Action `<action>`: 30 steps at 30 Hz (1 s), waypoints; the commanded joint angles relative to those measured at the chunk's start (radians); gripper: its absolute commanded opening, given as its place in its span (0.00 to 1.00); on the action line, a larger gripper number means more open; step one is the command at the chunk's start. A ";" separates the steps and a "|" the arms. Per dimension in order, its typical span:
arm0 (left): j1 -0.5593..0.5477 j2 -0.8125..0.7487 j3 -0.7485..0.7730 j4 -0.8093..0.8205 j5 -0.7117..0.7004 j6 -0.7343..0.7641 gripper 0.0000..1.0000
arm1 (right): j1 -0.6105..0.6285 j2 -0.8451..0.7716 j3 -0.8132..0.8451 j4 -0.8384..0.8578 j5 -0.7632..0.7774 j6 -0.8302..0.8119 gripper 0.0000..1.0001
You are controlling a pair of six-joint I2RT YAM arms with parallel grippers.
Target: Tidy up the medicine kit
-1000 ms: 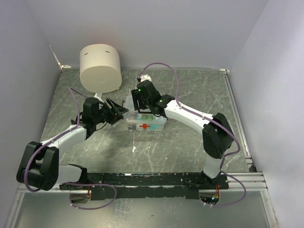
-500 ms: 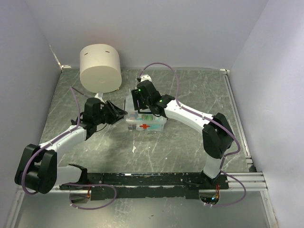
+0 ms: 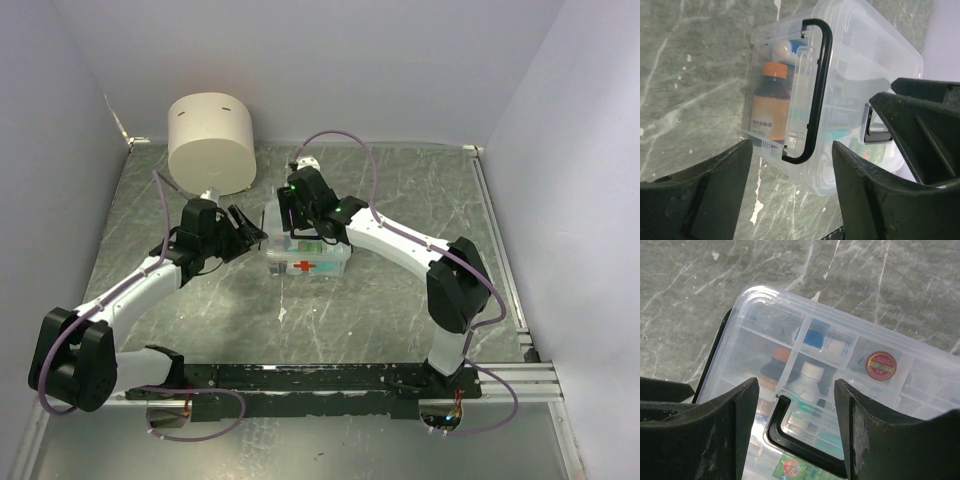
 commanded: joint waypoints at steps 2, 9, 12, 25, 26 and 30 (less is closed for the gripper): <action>-0.005 -0.031 0.142 -0.179 -0.096 0.160 0.81 | 0.001 -0.017 0.027 -0.107 0.036 0.061 0.61; -0.005 -0.149 0.283 -0.326 -0.164 0.355 0.97 | 0.001 -0.225 -0.075 -0.090 0.195 0.107 0.64; -0.005 -0.259 0.296 -0.375 -0.211 0.397 1.00 | 0.001 -0.385 -0.222 -0.099 0.276 0.117 0.70; -0.005 -0.566 0.353 -0.564 -0.300 0.556 1.00 | -0.008 -0.972 -0.460 -0.380 0.451 0.150 0.89; -0.005 -0.586 0.366 -0.581 -0.326 0.559 1.00 | -0.007 -0.999 -0.458 -0.404 0.456 0.143 0.89; -0.005 -0.680 0.435 -0.641 -0.385 0.593 1.00 | -0.008 -1.105 -0.390 -0.486 0.491 0.115 0.89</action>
